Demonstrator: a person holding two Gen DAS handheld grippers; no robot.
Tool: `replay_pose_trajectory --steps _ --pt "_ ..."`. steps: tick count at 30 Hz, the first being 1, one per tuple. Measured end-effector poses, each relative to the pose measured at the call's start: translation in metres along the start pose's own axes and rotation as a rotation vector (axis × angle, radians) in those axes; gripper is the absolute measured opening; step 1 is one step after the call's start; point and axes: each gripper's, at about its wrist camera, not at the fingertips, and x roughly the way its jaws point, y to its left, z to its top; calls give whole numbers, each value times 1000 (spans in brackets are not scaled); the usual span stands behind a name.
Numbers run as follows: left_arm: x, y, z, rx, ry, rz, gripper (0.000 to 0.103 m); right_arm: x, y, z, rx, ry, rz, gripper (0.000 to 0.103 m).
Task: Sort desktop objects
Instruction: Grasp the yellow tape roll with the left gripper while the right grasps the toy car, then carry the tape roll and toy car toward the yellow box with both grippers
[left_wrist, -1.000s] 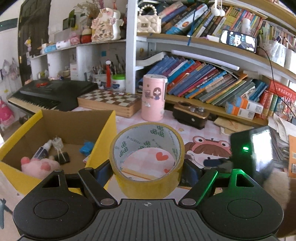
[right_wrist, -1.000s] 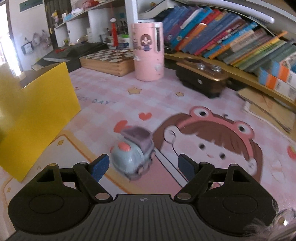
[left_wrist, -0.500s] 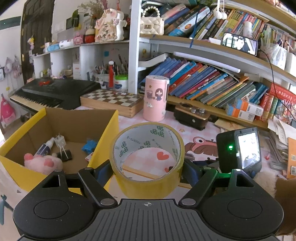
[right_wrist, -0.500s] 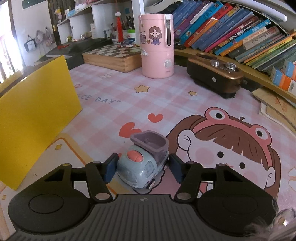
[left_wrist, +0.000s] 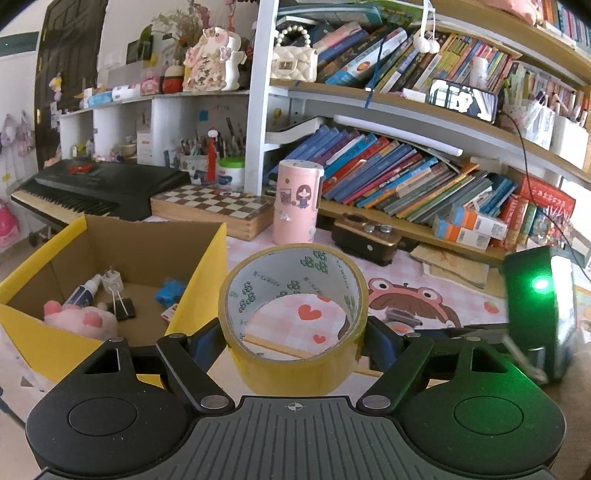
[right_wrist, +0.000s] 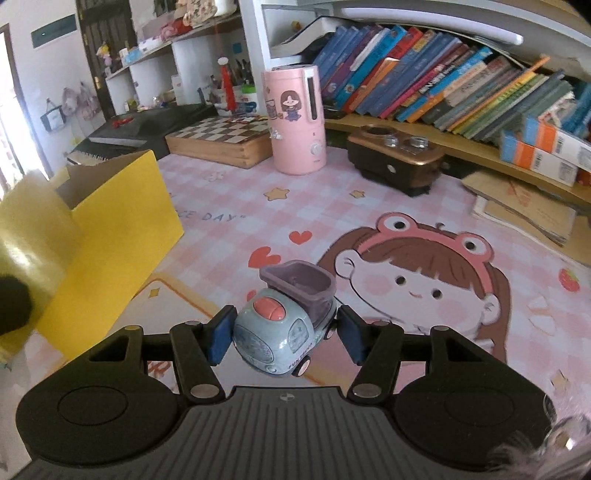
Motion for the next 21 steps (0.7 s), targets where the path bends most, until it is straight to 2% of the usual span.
replay_pose_trajectory --steps 10,21 --pt "-28 22 -13 -22 -15 -29 81 -58 16 -15 68 -36 -29 57" --pt "-57 68 -33 -50 8 -65 81 -90 57 -44 97 -34 -90 57"
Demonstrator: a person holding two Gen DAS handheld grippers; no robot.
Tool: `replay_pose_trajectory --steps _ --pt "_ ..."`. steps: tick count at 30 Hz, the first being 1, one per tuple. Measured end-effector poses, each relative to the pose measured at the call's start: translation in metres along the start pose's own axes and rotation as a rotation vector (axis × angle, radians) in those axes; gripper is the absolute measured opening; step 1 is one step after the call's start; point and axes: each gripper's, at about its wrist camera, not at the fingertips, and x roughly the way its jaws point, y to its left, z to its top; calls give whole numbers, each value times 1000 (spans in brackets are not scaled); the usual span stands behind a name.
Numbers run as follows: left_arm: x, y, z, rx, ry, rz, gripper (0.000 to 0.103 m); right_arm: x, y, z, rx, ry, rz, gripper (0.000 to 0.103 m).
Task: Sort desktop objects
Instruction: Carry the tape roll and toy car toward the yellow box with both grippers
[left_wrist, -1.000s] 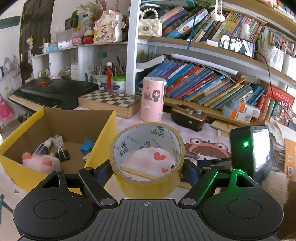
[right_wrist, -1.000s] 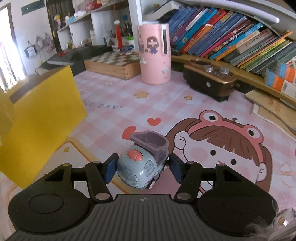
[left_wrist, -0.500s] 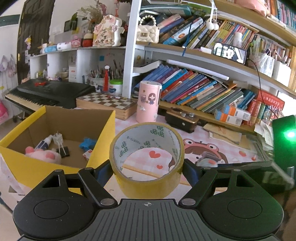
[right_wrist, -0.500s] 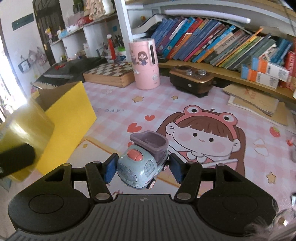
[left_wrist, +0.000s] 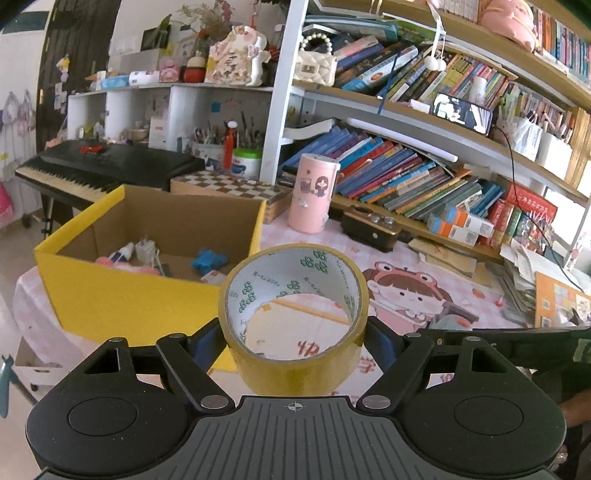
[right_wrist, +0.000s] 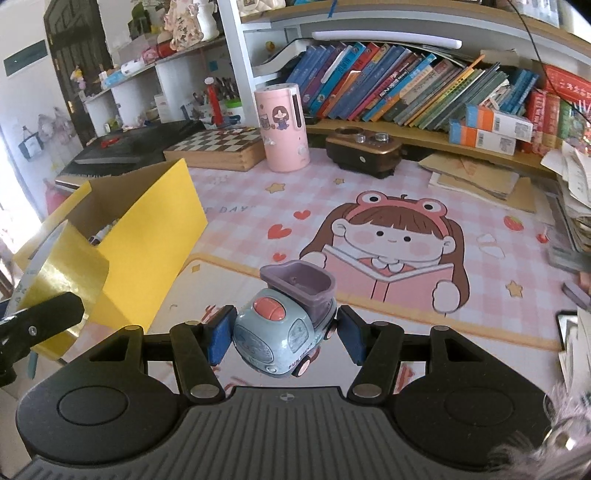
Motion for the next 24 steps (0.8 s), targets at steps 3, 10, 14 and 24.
replay_pose_trajectory --steps 3,10,14,24 --pt "-11 13 -4 -3 1 -15 81 -9 16 -9 2 -5 -13 57" --pt "-39 45 -16 -12 28 -52 81 -30 54 -34 11 11 -29 57" --pt "-53 60 -26 -12 51 -76 81 -39 74 -53 25 32 -35 57" --pt "-84 94 -52 -15 100 -108 81 -57 119 -100 48 90 -40 57"
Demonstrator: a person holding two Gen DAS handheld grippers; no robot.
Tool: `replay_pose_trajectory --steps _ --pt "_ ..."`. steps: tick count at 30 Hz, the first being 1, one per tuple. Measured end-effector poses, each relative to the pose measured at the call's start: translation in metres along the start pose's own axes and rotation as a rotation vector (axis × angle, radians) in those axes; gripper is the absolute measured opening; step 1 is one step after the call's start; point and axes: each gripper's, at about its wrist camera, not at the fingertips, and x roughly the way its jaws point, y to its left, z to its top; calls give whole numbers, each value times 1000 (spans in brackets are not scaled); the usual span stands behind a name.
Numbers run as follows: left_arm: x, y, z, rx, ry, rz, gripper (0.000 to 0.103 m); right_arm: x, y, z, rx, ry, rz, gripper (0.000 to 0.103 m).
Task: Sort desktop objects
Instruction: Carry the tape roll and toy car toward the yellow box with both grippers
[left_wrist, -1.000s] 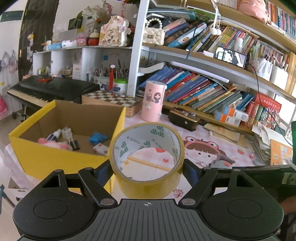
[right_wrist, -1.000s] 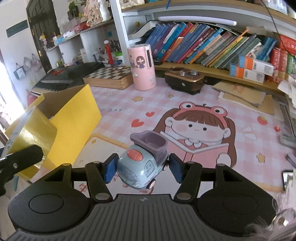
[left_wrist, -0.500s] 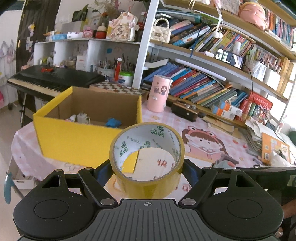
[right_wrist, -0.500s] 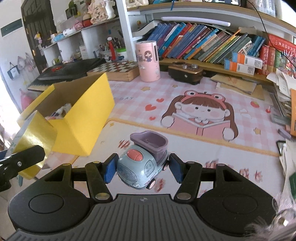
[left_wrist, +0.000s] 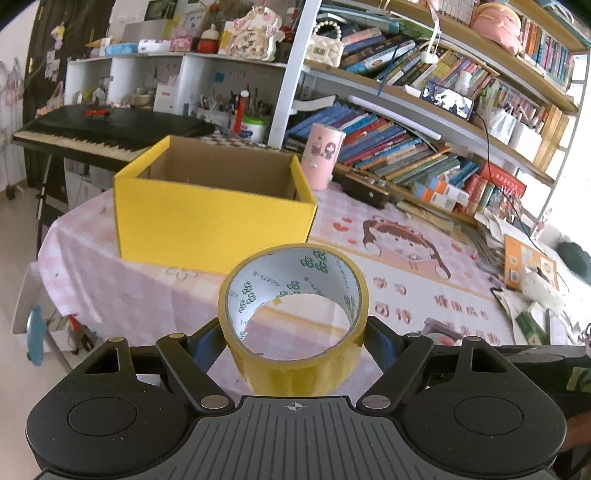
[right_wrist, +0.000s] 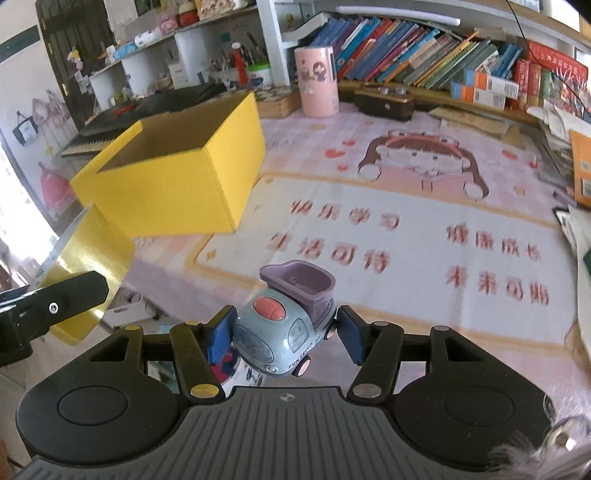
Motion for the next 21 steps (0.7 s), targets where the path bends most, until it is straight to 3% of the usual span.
replay_pose_trajectory --steps 9,21 --pt "-22 20 -17 -14 23 5 81 -4 31 -24 -7 42 31 57" --pt "-46 50 -23 -65 -17 65 81 -1 72 -26 -86 50 92 57"
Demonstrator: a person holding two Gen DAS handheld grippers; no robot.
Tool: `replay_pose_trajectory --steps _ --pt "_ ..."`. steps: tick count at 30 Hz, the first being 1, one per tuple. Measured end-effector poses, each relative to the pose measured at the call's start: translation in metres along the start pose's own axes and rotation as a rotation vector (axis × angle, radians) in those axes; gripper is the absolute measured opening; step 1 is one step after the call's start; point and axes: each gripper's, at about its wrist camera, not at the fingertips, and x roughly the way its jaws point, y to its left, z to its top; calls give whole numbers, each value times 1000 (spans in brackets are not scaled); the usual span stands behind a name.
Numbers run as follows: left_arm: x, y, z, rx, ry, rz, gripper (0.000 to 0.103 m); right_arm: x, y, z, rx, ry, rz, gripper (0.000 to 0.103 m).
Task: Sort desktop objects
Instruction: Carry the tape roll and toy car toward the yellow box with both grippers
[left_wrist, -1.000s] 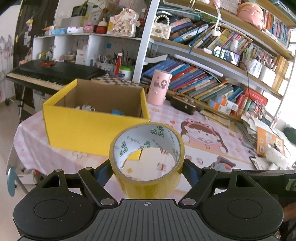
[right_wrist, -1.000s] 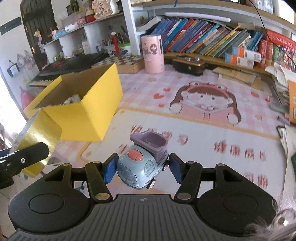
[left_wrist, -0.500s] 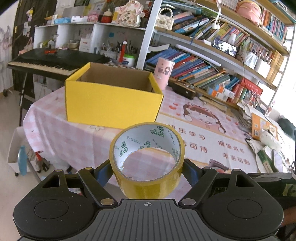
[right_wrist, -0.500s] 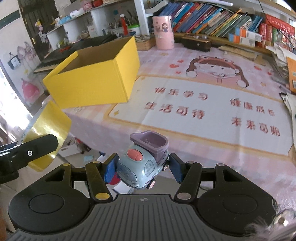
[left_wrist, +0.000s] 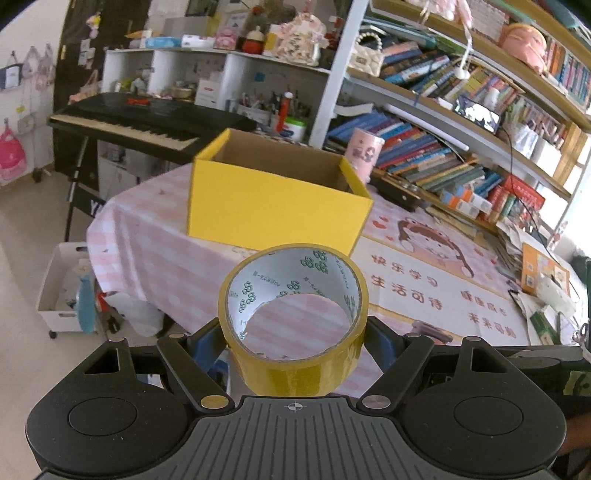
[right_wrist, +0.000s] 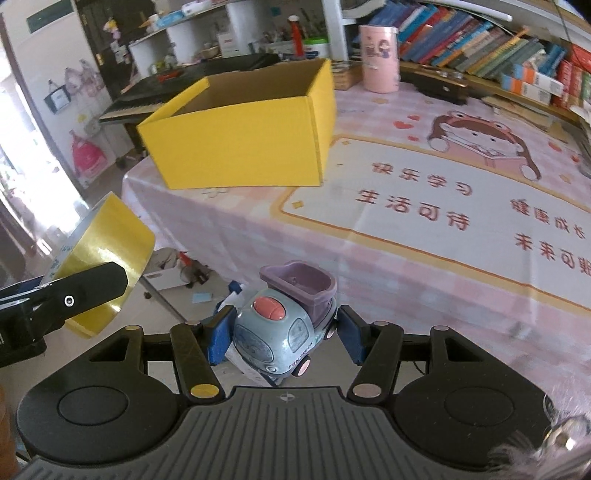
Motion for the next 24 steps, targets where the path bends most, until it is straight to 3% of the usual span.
replay_pose_trajectory --steps 12,24 --pt "-10 14 6 -24 -49 29 81 1 24 9 -54 -23 27 57" --pt "-4 18 9 -24 -45 34 81 7 26 14 -59 -21 32 57"
